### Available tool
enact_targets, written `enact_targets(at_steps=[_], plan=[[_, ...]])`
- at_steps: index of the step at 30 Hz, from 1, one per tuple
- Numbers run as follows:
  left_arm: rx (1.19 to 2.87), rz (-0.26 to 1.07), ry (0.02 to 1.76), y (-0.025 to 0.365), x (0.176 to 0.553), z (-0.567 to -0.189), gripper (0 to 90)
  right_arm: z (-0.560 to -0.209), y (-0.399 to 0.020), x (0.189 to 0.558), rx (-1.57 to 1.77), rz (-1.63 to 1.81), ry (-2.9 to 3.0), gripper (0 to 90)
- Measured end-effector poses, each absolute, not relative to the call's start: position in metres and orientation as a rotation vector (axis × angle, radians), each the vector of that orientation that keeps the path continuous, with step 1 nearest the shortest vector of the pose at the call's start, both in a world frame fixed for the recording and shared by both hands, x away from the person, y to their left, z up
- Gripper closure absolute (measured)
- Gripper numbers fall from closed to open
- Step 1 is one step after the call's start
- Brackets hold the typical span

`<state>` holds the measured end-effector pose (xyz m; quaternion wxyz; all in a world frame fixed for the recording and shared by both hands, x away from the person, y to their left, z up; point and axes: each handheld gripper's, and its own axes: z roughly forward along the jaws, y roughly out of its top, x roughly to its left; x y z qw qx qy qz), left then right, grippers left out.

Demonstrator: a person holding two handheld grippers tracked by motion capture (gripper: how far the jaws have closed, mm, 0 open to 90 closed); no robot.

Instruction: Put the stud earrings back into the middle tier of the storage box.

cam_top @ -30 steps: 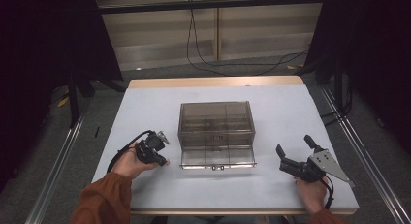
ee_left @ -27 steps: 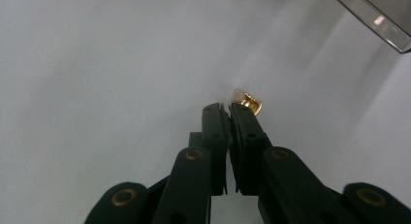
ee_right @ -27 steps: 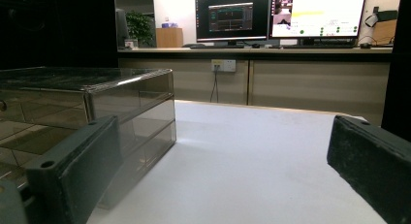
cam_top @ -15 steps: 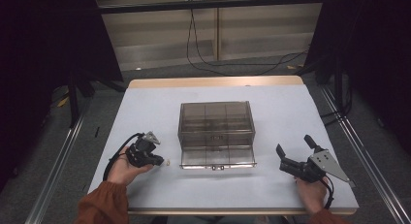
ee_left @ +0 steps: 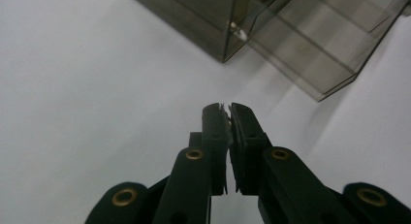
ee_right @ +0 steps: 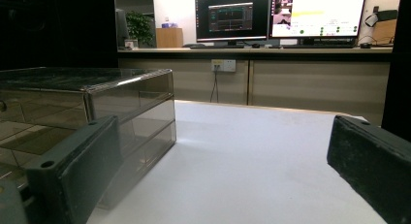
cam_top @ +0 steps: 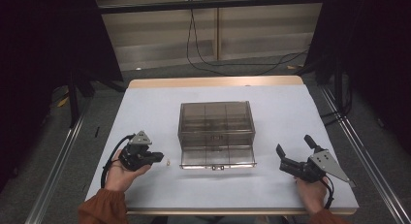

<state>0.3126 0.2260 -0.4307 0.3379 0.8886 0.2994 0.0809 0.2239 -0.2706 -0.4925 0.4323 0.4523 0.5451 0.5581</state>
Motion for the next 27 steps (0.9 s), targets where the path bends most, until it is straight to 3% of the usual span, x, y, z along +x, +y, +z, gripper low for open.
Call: enact_targets(at_steps=[27], plan=[[2.233,0.214,0.643,0.185,0.304,-0.403,85.8,-0.492,-0.271,0.224,1.127,1.39,1.359,0.0]])
